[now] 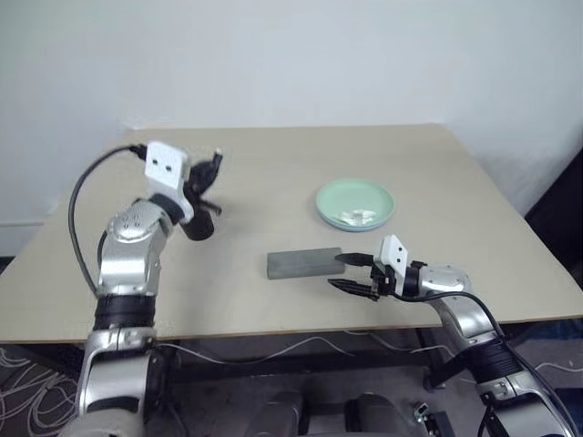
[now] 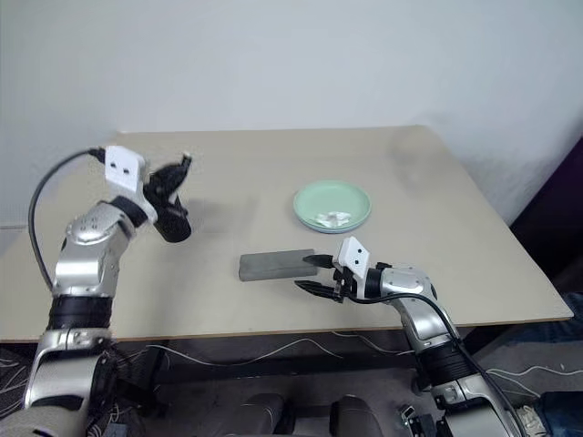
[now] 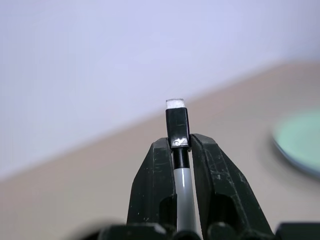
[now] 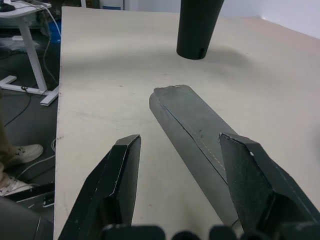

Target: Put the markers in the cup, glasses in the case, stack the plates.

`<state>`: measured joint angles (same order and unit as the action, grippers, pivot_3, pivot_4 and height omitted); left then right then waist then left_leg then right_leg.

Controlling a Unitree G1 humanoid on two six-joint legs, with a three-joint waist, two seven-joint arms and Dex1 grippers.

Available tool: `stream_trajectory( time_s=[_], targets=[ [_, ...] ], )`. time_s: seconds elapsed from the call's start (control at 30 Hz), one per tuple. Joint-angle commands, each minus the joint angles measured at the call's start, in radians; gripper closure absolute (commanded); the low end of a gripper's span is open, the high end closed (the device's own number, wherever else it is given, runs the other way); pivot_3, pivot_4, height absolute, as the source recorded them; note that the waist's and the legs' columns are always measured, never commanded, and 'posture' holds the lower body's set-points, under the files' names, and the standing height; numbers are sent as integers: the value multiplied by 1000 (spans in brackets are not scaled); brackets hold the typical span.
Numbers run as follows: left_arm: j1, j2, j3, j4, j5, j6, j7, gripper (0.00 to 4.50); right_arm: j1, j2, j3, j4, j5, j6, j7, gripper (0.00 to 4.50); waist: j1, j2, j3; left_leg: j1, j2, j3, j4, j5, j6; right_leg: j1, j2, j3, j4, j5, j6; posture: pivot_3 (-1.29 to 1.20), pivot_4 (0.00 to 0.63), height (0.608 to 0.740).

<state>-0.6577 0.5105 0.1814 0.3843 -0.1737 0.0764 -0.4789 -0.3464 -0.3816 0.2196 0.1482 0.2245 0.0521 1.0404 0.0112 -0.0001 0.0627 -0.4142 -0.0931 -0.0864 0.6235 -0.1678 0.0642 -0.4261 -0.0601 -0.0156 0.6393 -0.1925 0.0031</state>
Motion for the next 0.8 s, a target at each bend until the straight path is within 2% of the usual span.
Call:
stream_trajectory(
  time_s=[0.03, 0.33, 0.67, 0.8],
  targets=[
    [-99, -10, 32, 99, 17, -180, 50, 4414, -24, -2, -15, -15, 2, -18, -2, 1782, 0, 0, 0, 0, 0, 1, 0, 0, 0, 0, 0, 0, 0, 0, 1, 0, 0, 737],
    [-243, 23, 16, 505, 119, -478, 194, 4414, -13, -6, -21, -23, 2, -18, -14, 1782, 0, -1, 0, 1, 0, 2, 2, 0, 0, 1, 1, -1, 0, 2, 3, 0, 0, 737],
    [-293, 25, 0, 706, 164, -586, 241, 4414, -7, -8, -22, -23, 3, -22, -18, 1782, 2, -2, 0, 1, 0, 2, 4, 0, 1, 2, 0, -4, 0, 2, 4, 0, 0, 737],
    [-304, 21, -2, 733, 171, -600, 246, 3056, -6, -10, -23, -22, 3, -25, -16, 1782, 1, -2, 0, 0, 0, 2, 4, 0, 1, 2, 0, -5, 0, 2, 4, 0, 0, 737]
  ],
)
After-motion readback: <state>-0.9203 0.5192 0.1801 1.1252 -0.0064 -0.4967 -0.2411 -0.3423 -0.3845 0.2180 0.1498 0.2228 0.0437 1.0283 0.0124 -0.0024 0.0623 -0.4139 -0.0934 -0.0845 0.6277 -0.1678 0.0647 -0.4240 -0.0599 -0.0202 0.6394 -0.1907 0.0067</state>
